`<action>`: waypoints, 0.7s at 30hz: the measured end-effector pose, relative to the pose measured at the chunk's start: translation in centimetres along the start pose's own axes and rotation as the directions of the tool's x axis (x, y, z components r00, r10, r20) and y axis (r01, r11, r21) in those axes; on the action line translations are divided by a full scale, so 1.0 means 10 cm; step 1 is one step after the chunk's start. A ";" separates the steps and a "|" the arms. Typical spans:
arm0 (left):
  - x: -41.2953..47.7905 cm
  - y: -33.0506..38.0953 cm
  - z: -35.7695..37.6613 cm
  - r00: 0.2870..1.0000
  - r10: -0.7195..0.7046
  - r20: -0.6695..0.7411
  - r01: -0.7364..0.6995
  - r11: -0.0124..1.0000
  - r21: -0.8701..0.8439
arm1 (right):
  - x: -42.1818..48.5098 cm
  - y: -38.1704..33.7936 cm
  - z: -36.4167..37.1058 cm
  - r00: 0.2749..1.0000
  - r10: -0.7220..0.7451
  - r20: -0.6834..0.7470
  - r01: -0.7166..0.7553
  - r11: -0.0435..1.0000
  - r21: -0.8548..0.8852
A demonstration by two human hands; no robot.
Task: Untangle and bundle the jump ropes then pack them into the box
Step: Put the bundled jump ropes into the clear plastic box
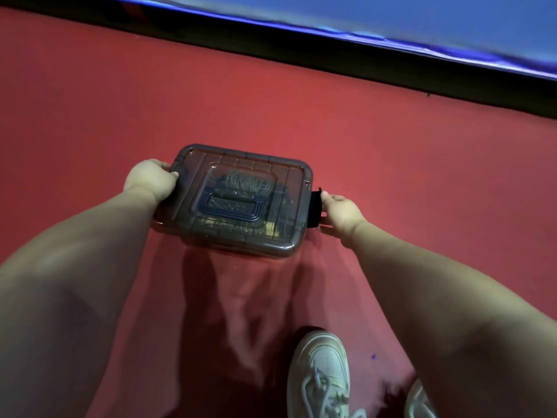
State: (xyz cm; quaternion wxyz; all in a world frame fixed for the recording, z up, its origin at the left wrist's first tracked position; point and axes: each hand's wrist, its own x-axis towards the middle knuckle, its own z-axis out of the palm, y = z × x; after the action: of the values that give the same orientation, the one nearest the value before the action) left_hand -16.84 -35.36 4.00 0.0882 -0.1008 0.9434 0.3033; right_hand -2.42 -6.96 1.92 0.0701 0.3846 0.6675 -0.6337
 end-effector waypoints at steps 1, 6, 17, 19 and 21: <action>0.00 0.00 -0.01 1.000 -0.002 0.011 0.002 1.000 0.003 | 0.00 -0.01 -0.01 1.000 0.015 0.015 -0.015 1.000 0.010; -0.10 -0.07 -0.10 0.993 0.012 0.116 -0.003 0.997 -0.078 | -0.03 -0.03 0.04 0.999 0.009 0.043 -0.007 0.999 -0.046; -0.30 -0.18 -0.05 0.987 0.076 0.143 -0.048 0.981 -0.187 | 0.07 -0.10 0.29 0.993 0.000 -0.118 -0.016 0.990 -0.138; -0.23 -0.12 -0.04 0.984 0.113 0.139 -0.088 0.981 -0.172 | 0.09 -0.12 0.28 0.989 -0.024 -0.144 -0.002 0.984 -0.176; -0.16 -0.07 -0.02 0.982 0.134 0.135 -0.119 0.986 -0.117 | 0.12 -0.14 0.26 0.987 -0.049 -0.154 0.012 0.974 -0.228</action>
State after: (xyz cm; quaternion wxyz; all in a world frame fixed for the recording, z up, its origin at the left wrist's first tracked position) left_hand -15.15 -35.77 4.15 0.1304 -0.0232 0.9214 0.3655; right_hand -5.13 -8.64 1.84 0.0505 0.4129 0.7446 -0.5220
